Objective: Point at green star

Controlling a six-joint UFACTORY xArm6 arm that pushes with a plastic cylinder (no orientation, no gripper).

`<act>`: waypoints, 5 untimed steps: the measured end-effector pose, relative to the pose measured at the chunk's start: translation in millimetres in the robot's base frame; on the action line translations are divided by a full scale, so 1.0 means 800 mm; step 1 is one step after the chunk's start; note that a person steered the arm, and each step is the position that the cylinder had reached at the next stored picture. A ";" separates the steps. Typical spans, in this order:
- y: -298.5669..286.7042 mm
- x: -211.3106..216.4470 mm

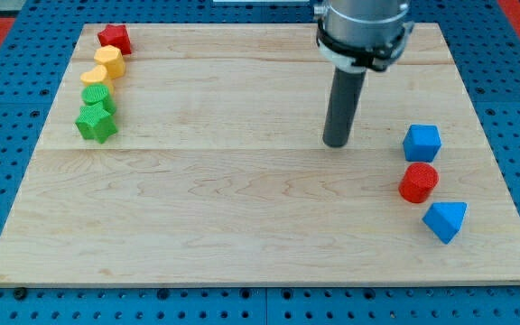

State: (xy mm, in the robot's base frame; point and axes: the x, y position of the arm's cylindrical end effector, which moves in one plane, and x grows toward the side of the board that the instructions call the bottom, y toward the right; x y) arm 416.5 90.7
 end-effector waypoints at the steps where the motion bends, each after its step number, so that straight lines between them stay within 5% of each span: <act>1: -0.008 -0.067; 3: -0.180 0.061; 5: -0.373 0.095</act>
